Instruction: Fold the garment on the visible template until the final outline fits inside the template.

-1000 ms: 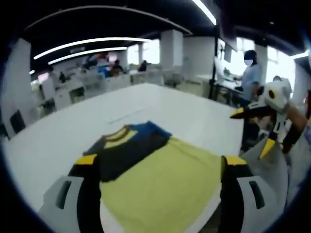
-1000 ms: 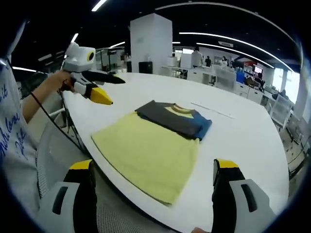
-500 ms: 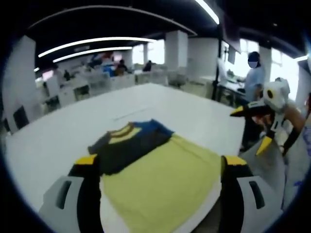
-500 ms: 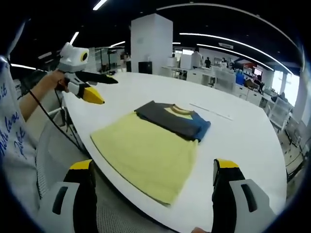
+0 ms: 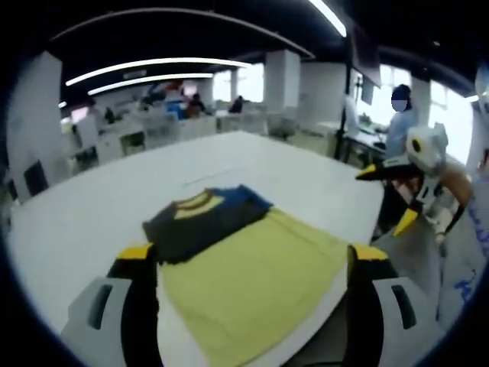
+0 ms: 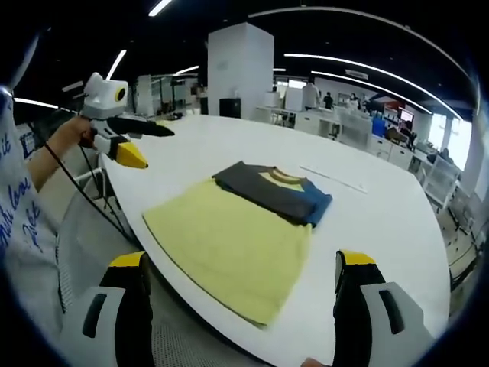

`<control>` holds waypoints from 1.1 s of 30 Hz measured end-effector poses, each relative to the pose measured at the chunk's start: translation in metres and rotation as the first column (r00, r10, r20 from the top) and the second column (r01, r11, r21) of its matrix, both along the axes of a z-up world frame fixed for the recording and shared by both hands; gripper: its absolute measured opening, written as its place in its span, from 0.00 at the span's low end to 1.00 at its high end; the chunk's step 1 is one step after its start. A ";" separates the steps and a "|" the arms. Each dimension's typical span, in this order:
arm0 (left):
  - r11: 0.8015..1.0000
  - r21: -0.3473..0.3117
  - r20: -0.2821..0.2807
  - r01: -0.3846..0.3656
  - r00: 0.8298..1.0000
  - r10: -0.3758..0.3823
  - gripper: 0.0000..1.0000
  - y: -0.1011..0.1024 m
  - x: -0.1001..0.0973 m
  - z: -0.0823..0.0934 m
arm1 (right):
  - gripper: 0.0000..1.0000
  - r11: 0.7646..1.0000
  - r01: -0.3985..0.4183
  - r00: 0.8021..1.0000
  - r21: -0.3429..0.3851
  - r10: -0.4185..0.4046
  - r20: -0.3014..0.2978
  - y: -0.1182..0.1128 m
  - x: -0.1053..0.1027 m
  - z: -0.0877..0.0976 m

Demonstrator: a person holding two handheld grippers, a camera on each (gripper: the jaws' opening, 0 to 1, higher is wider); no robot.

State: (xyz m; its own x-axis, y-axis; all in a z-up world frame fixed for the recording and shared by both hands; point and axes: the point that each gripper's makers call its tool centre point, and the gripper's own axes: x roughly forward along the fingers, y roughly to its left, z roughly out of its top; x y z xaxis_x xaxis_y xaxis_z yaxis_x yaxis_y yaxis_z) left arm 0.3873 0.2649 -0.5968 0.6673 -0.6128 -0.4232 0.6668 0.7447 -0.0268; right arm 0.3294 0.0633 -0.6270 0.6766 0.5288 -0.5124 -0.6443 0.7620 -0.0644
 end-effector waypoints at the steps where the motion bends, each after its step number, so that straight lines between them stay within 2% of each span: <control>1: 1.000 0.007 -0.004 -0.001 1.000 0.001 1.00 0.002 -0.002 -0.001 | 1.00 1.000 -0.001 1.000 0.001 0.001 0.001 0.000 0.000 0.001; 8: 1.000 0.010 -0.003 -0.015 1.000 0.015 1.00 0.010 -0.012 -0.001 | 1.00 1.000 -0.001 1.000 0.000 0.001 0.003 -0.001 -0.002 0.002; 11: 1.000 0.007 -0.001 -0.021 1.000 0.021 1.00 0.013 -0.013 -0.003 | 1.00 1.000 -0.001 1.000 -0.002 0.001 0.000 -0.001 -0.002 0.001; 14: 1.000 0.004 -0.024 -0.023 0.999 0.023 1.00 0.014 -0.015 -0.007 | 1.00 1.000 -0.008 1.000 -0.009 0.008 -0.003 0.000 -0.002 0.000; 19: 0.999 0.002 -0.017 -0.033 0.999 0.033 1.00 0.018 -0.016 -0.005 | 1.00 1.000 -0.009 1.000 -0.006 0.009 0.002 0.000 -0.001 0.002; 24: 1.000 0.018 -0.038 -0.005 0.999 0.005 1.00 0.018 -0.024 -0.007 | 1.00 1.000 -0.008 1.000 -0.010 0.008 -0.002 -0.002 -0.002 0.002; 33: 0.999 0.035 -0.028 -0.015 0.999 0.016 1.00 0.024 -0.030 -0.004 | 1.00 1.000 0.003 1.000 -0.011 -0.003 -0.005 -0.005 -0.003 0.000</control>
State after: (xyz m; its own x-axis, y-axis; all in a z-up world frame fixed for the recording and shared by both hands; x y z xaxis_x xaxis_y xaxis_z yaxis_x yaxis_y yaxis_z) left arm 0.3576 0.2886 -0.6013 0.6637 -0.5873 -0.4631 0.6548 0.7555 -0.0197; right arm 0.3266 0.0580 -0.6266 0.6758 0.5208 -0.5216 -0.6421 0.7635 -0.0697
